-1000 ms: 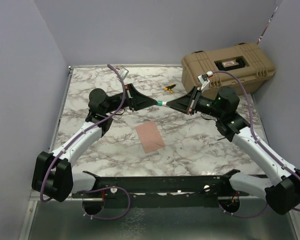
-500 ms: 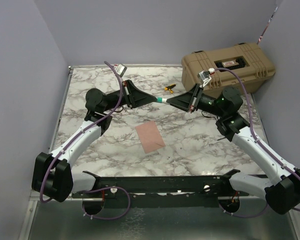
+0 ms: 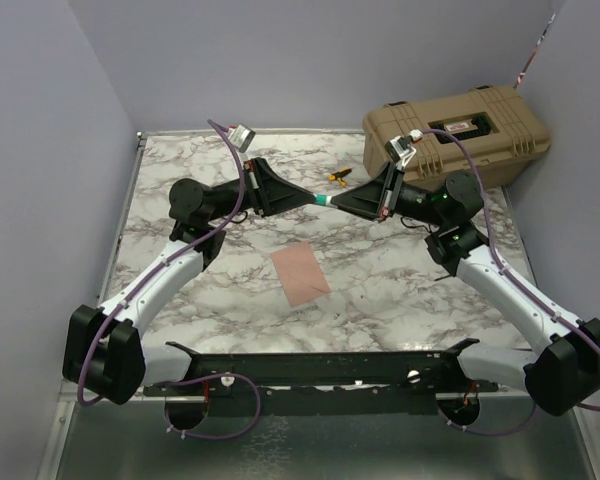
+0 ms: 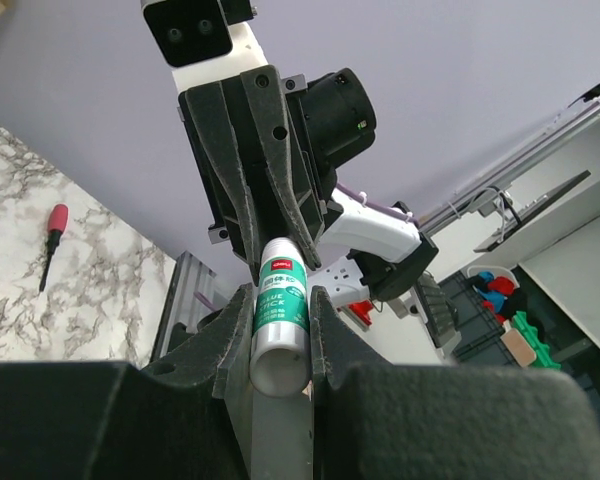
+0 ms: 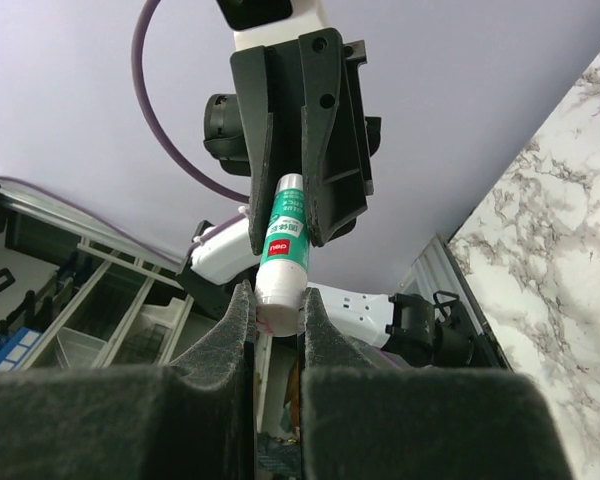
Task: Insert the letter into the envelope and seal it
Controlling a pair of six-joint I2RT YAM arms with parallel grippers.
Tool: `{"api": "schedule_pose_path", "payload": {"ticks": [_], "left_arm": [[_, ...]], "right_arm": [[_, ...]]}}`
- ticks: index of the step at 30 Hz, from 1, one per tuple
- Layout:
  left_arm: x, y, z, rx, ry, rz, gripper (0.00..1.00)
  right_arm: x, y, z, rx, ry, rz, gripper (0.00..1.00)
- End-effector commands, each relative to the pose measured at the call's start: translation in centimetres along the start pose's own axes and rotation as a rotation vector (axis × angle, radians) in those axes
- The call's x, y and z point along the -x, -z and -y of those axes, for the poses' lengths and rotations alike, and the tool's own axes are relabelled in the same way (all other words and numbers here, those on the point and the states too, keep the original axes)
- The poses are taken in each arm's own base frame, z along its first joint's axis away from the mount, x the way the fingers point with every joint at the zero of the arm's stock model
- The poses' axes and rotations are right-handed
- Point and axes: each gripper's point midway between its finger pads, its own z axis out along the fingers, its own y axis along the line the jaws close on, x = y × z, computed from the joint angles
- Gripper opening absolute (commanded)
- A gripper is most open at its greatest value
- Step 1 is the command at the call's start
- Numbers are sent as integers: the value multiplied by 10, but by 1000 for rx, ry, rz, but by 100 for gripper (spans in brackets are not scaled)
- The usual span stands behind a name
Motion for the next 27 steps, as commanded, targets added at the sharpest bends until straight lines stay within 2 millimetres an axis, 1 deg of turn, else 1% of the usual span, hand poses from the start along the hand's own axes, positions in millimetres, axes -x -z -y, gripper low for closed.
{"api": "schedule_pose_path", "payload": {"ticks": [1, 5, 8, 15, 19, 21, 24, 27], "left_arm": [[-18, -10, 18, -69, -63, -41, 0], [-27, -14, 8, -57, -42, -41, 0], [-31, -18, 1, -49, -35, -34, 0], [-33, -29, -11, -28, -7, -19, 0], [-36, -35, -15, -22, 2, -27, 0], [-43, -36, -24, 2, 30, -39, 0], [-56, -33, -41, 41, 69, -49, 0], [-64, -32, -49, 57, 83, -59, 0]], "right_arm": [[1, -6, -14, 41, 26, -27, 0], [2, -10, -16, 39, 29, -42, 0], [-2, -13, -15, 29, 19, -65, 0], [-15, -23, -5, 7, -42, -108, 1], [-19, -27, 7, -25, -60, -116, 0], [-17, -29, 9, -27, -46, -108, 0], [-12, -33, 14, -29, -38, -93, 1], [-12, -36, 20, -20, -48, -91, 0]]}}
